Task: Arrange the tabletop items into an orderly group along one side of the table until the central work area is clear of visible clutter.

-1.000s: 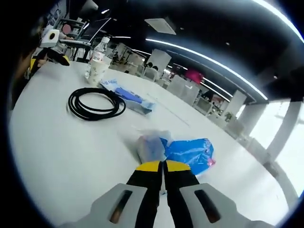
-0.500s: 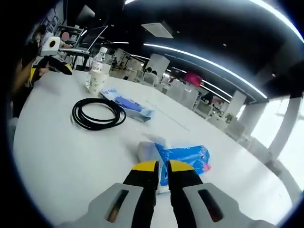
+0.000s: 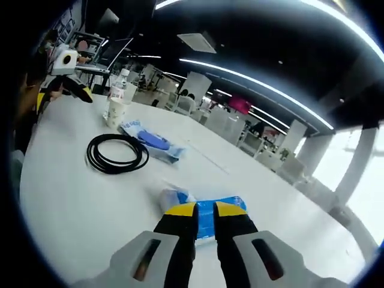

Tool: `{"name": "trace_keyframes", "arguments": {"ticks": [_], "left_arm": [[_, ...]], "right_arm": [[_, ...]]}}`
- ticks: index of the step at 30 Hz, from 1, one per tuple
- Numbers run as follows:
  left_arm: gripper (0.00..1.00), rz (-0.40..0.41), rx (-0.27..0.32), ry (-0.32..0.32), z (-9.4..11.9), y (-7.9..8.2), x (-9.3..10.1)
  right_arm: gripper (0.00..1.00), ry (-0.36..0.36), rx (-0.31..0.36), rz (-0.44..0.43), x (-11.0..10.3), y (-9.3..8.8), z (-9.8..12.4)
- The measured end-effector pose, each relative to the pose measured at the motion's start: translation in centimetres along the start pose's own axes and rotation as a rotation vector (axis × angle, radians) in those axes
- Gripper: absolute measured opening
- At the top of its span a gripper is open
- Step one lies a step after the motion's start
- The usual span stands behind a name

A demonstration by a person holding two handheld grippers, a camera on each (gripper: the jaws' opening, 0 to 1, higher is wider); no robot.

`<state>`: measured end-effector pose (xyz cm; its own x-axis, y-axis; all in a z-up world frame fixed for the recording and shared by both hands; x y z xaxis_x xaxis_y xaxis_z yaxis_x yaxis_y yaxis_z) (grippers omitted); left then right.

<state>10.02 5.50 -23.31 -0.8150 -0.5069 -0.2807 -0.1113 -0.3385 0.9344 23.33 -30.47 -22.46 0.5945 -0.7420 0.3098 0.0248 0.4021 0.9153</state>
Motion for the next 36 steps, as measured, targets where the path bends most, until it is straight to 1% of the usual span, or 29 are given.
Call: {"name": "trace_keyframes", "arguments": {"ticks": [5, 14, 18, 22, 25, 36], "left_arm": [[0.92, -0.015, 0.004, -0.017, -1.0, 0.9, -0.2], [0.91, -0.025, 0.019, -0.055, -3.8, 2.0, -0.3], [0.91, -0.023, 0.027, -0.068, -5.3, 2.7, -0.2], [0.90, -0.034, 0.034, -0.088, -6.4, 3.3, 0.0], [0.90, -0.038, 0.032, -0.099, -7.0, 3.6, 0.0], [0.90, -0.037, 0.016, -0.120, -8.8, 3.7, -0.2]], "right_arm": [[0.09, -0.001, 0.000, 0.001, 0.4, 0.1, 0.1], [0.10, -0.012, 0.004, 0.000, 2.3, 0.6, 0.1], [0.11, -0.009, -0.003, -0.006, 3.2, 0.7, -0.2], [0.12, 0.008, -0.011, -0.027, 4.0, 0.6, -0.7], [0.12, 0.020, -0.018, -0.040, 4.4, 0.4, -1.1], [0.14, 0.028, -0.027, -0.038, 5.2, 0.2, -2.0]]}}
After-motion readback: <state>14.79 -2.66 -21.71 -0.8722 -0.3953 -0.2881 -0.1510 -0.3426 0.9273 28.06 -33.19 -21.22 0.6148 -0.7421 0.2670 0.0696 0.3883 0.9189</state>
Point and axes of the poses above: the point that each gripper's makers call its tool centre point, and the gripper's own axes: z roughly backward along the fingers, x roughly to its right, y roughly out of its top, the point moved 9 cm from there along z, roughly backward along the fingers, and after that the axes turned 11 degrees about -z, right-handed, at the moved point
